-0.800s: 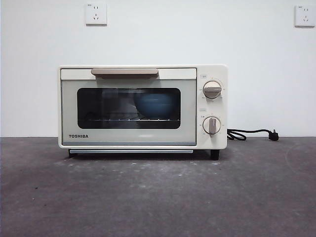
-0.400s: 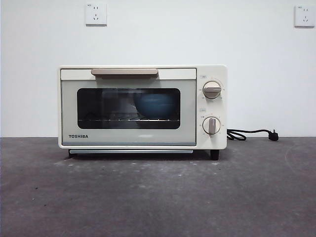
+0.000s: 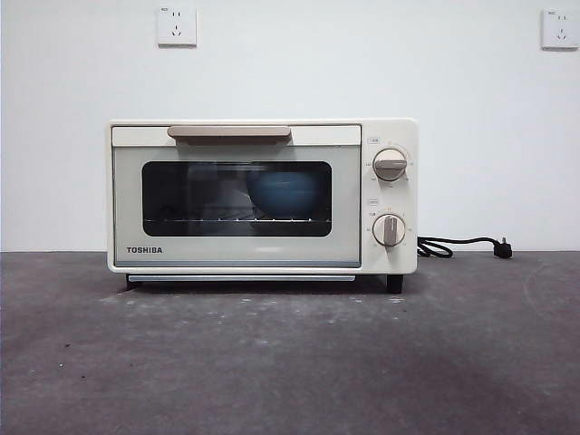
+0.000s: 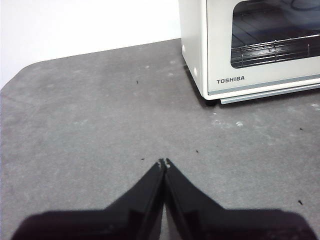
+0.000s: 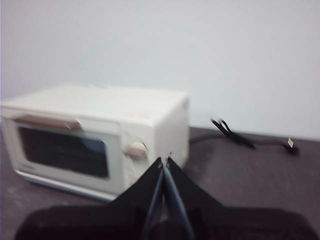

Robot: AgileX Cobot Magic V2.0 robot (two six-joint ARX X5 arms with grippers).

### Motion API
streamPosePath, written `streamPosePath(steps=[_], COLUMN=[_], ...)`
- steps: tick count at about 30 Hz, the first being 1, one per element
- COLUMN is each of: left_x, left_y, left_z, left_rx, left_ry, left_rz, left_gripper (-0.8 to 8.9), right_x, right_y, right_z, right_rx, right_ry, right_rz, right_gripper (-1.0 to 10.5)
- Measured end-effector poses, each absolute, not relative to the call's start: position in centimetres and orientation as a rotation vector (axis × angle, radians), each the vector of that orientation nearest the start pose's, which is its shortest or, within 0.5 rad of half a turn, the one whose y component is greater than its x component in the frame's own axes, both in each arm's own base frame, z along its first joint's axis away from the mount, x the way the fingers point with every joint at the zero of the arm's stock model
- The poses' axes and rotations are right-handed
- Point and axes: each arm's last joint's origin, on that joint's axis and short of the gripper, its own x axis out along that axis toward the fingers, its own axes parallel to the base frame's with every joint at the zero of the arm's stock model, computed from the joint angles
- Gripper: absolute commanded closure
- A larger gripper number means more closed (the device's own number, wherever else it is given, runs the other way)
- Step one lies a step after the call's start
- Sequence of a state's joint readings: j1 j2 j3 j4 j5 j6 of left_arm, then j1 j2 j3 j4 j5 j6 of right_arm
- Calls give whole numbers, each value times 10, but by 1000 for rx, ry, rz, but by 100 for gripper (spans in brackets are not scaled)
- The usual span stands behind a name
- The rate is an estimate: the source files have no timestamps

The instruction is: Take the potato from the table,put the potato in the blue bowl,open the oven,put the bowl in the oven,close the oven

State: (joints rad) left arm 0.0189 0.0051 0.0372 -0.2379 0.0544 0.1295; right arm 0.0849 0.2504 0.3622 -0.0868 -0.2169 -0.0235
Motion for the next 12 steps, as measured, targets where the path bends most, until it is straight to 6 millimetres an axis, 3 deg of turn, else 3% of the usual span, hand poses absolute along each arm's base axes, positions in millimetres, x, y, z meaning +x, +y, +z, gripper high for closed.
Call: streamPosePath(steps=[6, 12], left_x=[94, 94], left_y=[0, 0], left_z=[153, 153], left_rx=[122, 122], left_ry=[203, 203], left_rz=[-49, -49], left_gripper=[818, 818], right_x=[96, 96], right_y=[12, 12], right_z=[196, 164], right_rx=[-11, 19], right_ry=[58, 83], right_rz=[230, 212], right_gripper=[945, 945])
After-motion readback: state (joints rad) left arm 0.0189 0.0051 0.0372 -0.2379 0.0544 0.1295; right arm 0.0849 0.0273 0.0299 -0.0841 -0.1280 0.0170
